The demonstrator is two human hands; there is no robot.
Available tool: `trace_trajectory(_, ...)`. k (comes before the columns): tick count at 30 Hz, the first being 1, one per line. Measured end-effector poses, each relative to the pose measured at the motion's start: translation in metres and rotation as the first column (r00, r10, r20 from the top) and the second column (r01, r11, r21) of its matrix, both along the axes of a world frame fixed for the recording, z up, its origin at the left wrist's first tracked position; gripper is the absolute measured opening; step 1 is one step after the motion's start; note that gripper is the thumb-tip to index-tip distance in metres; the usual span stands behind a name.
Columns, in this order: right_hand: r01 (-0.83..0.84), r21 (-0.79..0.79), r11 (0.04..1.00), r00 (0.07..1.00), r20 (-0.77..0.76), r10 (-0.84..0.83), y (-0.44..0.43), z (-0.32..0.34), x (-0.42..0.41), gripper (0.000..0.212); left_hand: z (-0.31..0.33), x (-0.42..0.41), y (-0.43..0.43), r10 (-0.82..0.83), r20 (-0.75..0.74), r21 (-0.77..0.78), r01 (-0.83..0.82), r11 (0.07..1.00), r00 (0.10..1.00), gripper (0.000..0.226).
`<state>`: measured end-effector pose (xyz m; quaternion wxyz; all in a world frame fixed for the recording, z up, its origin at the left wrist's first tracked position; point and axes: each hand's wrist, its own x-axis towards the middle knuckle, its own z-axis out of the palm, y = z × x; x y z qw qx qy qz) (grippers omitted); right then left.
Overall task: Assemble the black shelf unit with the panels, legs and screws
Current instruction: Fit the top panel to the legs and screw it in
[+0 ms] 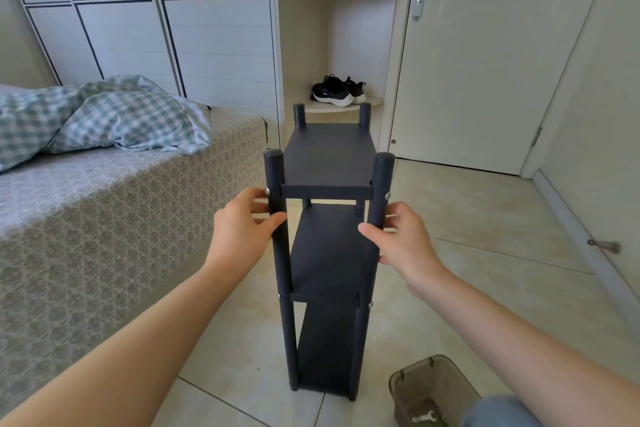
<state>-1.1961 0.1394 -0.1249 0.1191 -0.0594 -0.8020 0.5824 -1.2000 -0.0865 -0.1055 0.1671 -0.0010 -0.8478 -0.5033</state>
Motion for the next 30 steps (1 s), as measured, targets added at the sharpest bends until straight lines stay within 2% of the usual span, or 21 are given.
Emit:
trace_trajectory(3,-0.059,-0.002,0.998,0.998,0.027,0.059,0.001,0.002,0.008,0.032,0.000,-0.006,0.000,0.007,0.003,0.039,-0.007,0.999,1.000,0.019)
trace_trajectory(13,-0.236,-0.088,0.968,0.970,0.044,0.240,-0.002,0.007,0.026,0.024,-0.004,-0.023,-0.005,0.084,-0.021,0.131,-0.080,0.988,0.996,0.018)
trace_trajectory(20,-0.409,-0.059,0.911,0.912,0.019,0.410,-0.022,0.007,0.032,0.022,-0.004,-0.028,-0.016,0.162,0.008,0.168,-0.161,0.973,0.987,0.017)
trace_trajectory(23,-0.459,0.015,0.888,0.888,0.026,0.458,-0.027,0.007,0.032,0.025,-0.001,-0.026,-0.016,0.168,0.018,0.145,-0.169,0.975,0.986,0.015)
trace_trajectory(25,-0.453,0.058,0.889,0.891,0.027,0.453,-0.025,0.008,0.030,0.026,0.001,-0.023,-0.014,0.157,0.036,0.076,-0.160,0.984,0.987,0.018)
trace_trajectory(27,-0.409,0.024,0.912,0.912,0.007,0.409,-0.016,0.007,0.025,0.024,0.004,-0.014,-0.009,0.123,0.069,-0.015,-0.122,0.992,0.990,0.032)
trace_trajectory(30,-0.256,-0.016,0.966,0.967,-0.017,0.256,0.005,0.002,0.012,0.020,0.008,0.003,0.001,0.081,0.127,-0.097,-0.069,0.993,0.989,0.053)
